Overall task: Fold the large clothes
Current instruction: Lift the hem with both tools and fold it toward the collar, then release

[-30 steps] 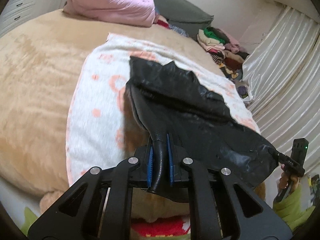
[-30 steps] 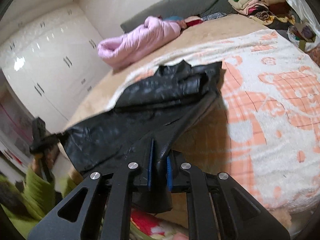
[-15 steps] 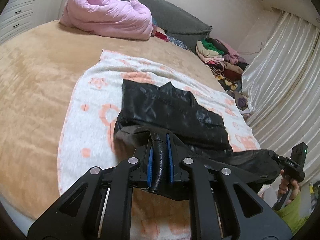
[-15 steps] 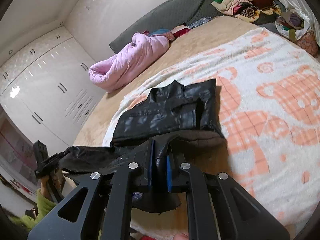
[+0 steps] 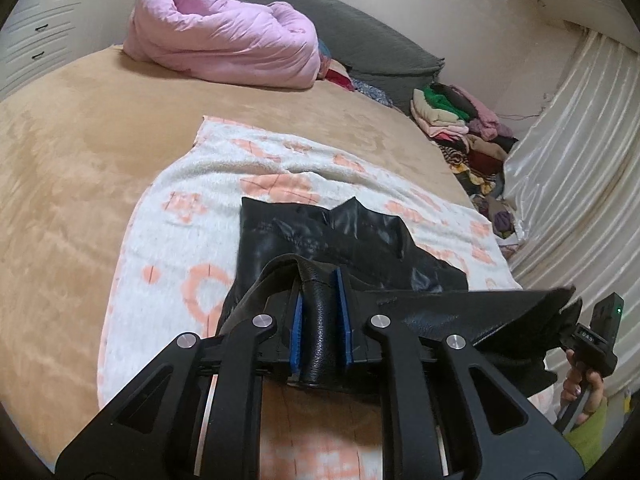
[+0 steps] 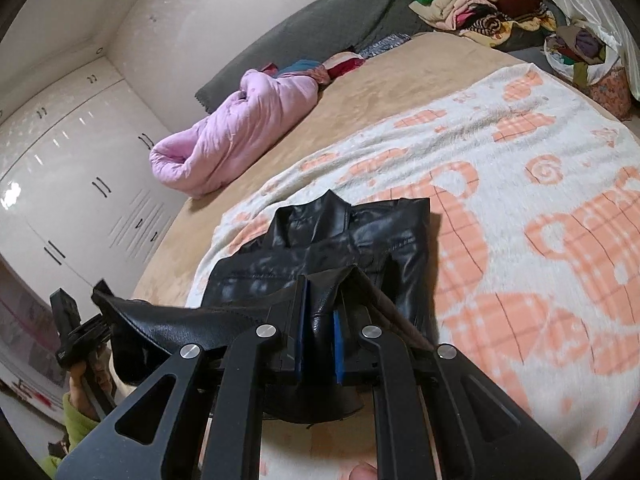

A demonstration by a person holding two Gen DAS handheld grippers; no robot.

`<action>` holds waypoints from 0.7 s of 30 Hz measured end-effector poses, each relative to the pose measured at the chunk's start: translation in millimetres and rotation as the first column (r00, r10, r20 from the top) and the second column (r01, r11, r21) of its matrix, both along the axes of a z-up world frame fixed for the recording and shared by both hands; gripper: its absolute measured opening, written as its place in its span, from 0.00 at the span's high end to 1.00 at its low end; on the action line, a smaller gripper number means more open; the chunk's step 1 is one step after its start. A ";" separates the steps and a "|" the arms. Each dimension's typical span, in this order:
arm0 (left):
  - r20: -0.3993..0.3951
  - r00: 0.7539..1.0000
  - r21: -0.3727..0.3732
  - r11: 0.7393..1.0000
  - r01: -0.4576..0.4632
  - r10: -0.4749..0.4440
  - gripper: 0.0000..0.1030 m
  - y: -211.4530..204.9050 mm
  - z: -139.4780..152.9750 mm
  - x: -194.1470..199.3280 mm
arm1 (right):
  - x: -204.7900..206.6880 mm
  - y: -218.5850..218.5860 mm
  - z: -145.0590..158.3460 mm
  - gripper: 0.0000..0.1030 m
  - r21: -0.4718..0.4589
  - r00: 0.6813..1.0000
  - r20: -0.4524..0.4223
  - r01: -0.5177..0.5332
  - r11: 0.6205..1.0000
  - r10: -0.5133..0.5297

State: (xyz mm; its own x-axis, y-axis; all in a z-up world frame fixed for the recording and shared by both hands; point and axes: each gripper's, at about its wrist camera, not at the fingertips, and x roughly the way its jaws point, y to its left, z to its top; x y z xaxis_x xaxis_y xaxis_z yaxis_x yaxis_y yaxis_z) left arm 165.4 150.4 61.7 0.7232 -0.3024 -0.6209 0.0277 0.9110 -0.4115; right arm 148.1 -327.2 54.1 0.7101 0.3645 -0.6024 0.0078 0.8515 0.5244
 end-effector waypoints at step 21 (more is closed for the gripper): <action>-0.142 0.989 0.033 0.999 -0.023 0.028 0.90 0.4 -55.0 95.6 | 94.7 -16.6 -65.5 0.85 0.015 0.982 -0.166 0.088 0.996 -0.084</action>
